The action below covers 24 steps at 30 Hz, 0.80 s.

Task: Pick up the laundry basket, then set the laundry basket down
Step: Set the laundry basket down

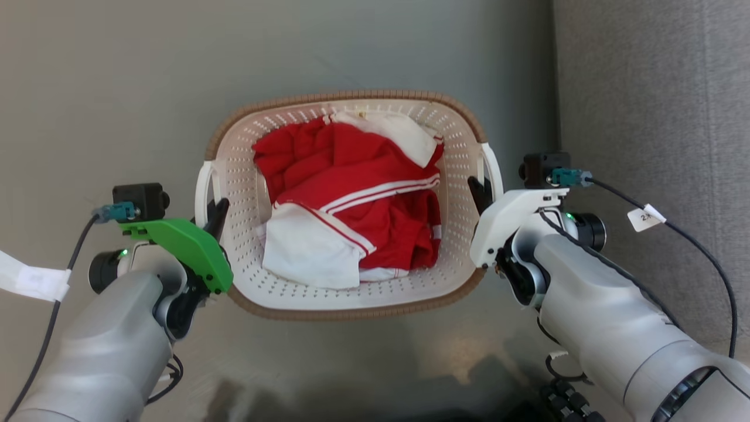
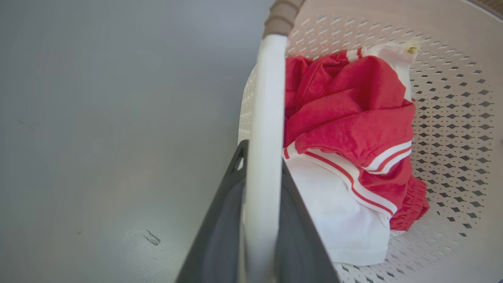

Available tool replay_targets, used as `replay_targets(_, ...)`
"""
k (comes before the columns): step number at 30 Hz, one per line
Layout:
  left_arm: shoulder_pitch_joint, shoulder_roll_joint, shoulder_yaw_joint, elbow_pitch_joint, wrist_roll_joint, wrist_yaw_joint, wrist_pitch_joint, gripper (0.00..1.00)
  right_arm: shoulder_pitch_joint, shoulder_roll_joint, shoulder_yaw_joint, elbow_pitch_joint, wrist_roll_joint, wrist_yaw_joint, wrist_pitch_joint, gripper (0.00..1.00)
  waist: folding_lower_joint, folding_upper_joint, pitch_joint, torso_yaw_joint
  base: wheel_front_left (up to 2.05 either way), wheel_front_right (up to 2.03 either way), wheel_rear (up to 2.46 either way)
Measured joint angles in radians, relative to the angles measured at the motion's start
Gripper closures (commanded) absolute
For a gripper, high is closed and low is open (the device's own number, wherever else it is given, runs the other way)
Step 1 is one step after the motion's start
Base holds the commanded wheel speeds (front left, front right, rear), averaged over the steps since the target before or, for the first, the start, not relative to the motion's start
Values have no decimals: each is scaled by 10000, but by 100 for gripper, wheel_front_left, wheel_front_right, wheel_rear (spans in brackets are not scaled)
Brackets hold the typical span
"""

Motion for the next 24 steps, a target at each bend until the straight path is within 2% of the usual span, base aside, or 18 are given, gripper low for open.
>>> replay_targets(12,-704,209,-134,-144,332,0,-382,100,-489,-13,-13,-109,167,-104,-309,100,0,0,1270,122,0,0,0)
replay_targets(24,-1154,295,-157,-144,437,-2,-608,100,-929,-12,-6,-138,217,-198,-428,100,0,0,2065,138,0,0,0)
